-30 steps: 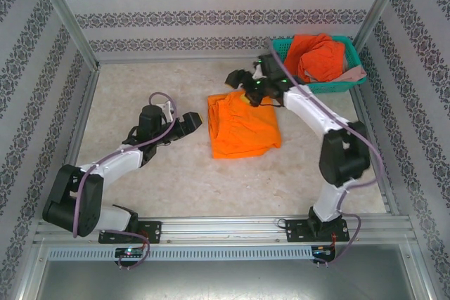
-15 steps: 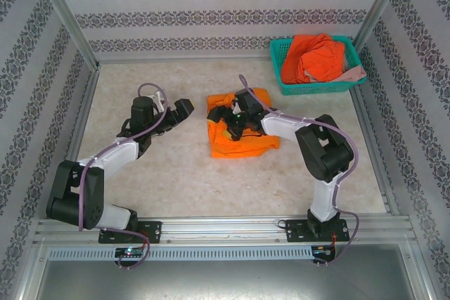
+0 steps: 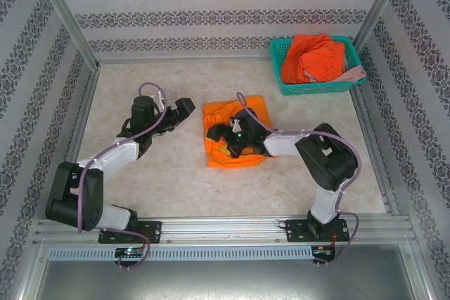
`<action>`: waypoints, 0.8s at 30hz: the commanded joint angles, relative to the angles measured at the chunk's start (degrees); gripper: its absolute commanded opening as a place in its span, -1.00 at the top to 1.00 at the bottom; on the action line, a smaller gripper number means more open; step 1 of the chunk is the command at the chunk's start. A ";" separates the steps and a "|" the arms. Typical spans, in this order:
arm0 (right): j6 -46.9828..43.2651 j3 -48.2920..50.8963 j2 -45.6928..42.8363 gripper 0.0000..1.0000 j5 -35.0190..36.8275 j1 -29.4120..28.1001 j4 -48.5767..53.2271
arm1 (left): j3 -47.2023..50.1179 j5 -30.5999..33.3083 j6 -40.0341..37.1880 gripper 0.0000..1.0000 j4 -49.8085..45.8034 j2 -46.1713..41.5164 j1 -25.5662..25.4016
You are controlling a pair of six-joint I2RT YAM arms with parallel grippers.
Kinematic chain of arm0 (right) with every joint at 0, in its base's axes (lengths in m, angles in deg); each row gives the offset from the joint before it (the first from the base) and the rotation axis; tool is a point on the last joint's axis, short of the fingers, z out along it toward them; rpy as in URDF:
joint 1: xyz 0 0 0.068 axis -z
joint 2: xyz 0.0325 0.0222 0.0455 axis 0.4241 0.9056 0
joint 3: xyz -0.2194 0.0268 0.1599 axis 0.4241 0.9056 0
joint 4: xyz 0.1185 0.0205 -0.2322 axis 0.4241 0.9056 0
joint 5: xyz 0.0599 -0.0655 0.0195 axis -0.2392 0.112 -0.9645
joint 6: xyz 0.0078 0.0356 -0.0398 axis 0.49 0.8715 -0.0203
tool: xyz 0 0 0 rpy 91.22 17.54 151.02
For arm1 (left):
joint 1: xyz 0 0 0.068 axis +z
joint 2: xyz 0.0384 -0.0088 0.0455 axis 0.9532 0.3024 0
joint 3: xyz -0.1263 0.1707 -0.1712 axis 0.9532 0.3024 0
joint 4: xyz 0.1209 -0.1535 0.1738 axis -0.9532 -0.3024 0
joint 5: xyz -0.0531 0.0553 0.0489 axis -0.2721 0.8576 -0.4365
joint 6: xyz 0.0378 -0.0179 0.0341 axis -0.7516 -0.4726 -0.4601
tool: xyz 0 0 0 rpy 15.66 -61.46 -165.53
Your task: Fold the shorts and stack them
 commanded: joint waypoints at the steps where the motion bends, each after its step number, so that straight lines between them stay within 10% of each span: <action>1: -2.29 1.83 -6.94 -0.83 1.30 -0.36 4.63 | -3.53 -1.02 3.77 -1.00 5.28 -0.15 -4.19; 12: -9.56 9.66 -31.87 -0.92 11.18 11.47 18.22 | -10.89 0.44 8.82 -1.00 10.61 10.03 -13.24; 24: -8.04 17.65 -25.78 -0.91 3.57 18.83 12.59 | -16.66 5.37 1.20 -1.00 6.48 22.44 -14.98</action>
